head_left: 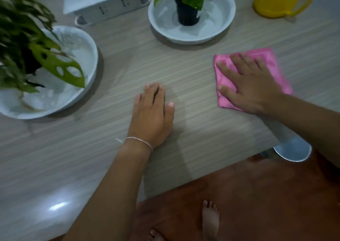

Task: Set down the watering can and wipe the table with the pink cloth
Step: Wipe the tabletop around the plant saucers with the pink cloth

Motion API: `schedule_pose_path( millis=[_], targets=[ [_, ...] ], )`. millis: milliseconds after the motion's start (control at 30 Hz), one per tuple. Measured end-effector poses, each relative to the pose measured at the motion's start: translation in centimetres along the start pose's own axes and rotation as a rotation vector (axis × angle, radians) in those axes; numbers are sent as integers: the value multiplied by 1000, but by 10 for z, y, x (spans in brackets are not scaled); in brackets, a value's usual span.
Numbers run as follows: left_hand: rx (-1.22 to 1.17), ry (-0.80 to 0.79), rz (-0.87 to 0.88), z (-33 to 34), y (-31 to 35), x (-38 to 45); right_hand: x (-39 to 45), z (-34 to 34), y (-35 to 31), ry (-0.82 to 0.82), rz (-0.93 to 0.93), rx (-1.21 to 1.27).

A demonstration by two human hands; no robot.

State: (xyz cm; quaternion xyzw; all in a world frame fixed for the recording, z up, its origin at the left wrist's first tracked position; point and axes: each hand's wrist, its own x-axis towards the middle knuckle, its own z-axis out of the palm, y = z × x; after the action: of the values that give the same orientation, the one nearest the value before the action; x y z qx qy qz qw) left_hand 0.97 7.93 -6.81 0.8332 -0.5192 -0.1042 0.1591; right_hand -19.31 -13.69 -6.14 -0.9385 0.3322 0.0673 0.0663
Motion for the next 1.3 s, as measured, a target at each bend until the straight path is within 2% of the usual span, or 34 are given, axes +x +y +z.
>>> schedule_pose_path(
  millis=[400, 867, 1300],
  targets=[
    [11, 137, -119, -31, -105, -72, 34, 5, -144, -14, -245, -75],
    [14, 249, -273, -85, -222, -170, 18, 22, -312, -39, -445, -103],
    [11, 314, -408, -107, -300, -256, 1, 41, -441, -27, -600, -105]
  ],
)
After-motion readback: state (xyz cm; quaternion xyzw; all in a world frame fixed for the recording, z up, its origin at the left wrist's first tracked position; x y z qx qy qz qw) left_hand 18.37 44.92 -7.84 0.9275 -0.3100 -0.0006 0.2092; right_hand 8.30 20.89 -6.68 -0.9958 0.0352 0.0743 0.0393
